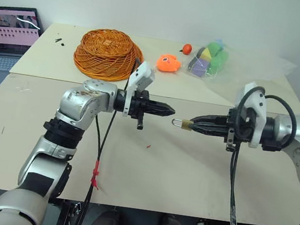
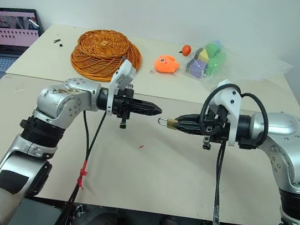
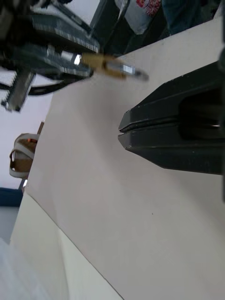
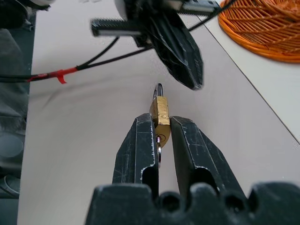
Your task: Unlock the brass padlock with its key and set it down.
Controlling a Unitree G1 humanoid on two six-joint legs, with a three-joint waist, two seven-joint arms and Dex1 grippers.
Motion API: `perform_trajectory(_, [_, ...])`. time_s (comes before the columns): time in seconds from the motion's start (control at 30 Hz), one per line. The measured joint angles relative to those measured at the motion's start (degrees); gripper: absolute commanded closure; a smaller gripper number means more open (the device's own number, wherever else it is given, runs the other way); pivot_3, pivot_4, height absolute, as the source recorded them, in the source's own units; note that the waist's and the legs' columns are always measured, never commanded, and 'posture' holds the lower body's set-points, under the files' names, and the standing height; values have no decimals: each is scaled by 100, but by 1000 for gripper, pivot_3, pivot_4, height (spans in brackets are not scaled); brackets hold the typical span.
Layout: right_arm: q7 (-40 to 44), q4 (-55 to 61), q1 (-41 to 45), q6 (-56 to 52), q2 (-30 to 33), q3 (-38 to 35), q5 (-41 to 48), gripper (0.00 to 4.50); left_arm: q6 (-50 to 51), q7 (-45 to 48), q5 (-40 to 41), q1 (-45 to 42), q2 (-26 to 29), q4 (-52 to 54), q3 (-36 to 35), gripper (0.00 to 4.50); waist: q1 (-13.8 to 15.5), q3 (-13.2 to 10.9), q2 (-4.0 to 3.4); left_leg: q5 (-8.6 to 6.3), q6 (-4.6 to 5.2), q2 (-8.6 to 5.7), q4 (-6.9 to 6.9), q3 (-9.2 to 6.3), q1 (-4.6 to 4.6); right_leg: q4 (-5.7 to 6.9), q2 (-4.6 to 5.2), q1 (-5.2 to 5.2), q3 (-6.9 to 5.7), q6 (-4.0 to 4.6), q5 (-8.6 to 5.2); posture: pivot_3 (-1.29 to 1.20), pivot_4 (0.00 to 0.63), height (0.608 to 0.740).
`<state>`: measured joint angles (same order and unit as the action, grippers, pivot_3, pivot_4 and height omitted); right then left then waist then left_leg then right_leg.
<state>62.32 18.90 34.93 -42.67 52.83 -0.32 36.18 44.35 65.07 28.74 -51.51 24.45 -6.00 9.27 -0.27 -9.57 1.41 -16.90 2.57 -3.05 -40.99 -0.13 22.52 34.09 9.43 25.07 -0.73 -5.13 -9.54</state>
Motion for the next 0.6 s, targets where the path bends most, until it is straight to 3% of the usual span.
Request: perform_trajectory(0.6, [143, -206, 16, 225, -153, 125, -253, 4399, 93, -40, 43, 0, 47, 96, 61, 4451, -36, 0, 0, 0, 0, 0, 0, 0, 0, 0, 0, 0, 0, 0, 0, 0, 150, 739])
